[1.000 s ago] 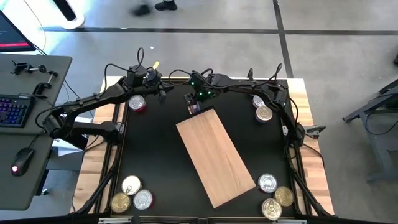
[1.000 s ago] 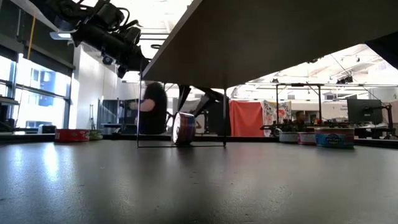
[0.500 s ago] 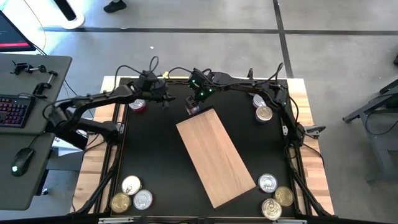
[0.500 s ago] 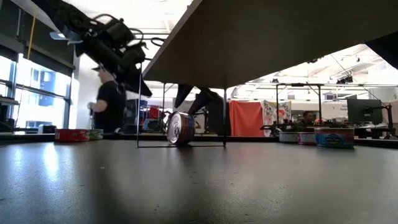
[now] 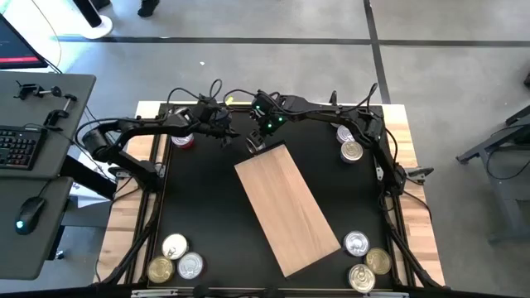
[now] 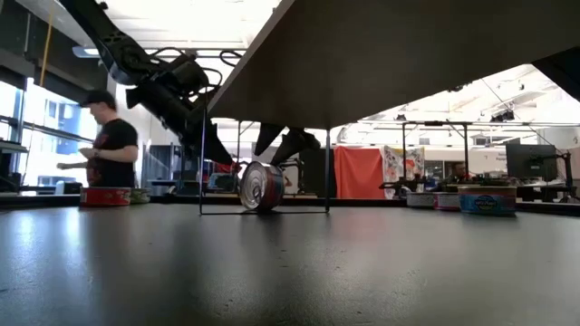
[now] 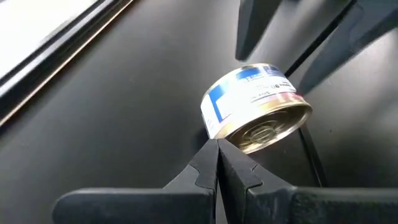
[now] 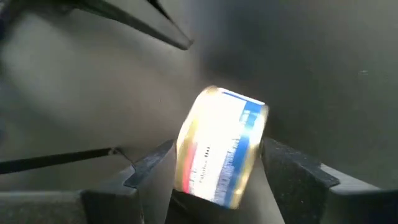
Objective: Stack canned seafood by type on shelf
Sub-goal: Put the blue tuna can on the shelf
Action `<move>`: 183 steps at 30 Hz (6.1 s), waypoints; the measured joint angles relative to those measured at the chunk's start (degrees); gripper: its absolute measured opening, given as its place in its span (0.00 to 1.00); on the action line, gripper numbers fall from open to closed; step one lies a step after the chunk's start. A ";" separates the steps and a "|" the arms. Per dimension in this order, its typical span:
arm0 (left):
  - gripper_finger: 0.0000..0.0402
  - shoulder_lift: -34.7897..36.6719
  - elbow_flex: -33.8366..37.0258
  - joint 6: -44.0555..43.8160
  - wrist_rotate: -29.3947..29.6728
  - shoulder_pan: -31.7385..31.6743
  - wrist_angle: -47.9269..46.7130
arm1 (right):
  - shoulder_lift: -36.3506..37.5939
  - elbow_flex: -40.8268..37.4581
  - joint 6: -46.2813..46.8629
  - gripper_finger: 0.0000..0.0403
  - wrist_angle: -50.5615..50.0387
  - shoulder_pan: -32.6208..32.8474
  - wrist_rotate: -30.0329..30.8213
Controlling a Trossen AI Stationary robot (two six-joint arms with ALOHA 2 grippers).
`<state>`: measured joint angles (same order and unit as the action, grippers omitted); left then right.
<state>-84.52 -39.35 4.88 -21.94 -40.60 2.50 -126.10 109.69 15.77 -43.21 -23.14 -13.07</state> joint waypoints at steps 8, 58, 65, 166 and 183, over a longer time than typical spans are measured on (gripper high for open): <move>0.00 3.83 0.00 -0.17 0.00 -0.31 -0.70 | 0.15 8.50 -1.60 0.56 -4.29 -0.51 4.65; 0.00 6.98 0.00 -6.36 -0.45 -1.33 -0.15 | -10.92 24.66 10.74 0.97 -19.91 4.74 13.56; 0.00 6.98 0.00 -6.32 -0.44 -1.34 -0.28 | -12.32 23.34 10.92 0.97 -23.01 4.37 11.85; 0.00 24.73 -0.55 -31.13 23.22 27.39 29.54 | 59.19 -60.56 43.78 0.43 44.45 14.36 2.71; 0.00 24.73 -0.55 -28.09 31.33 31.82 31.37 | 44.85 -62.89 58.08 0.54 59.65 16.24 2.24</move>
<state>-59.79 -39.90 -23.21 9.39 -8.78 33.87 -81.25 46.81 73.86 16.44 -6.90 -10.83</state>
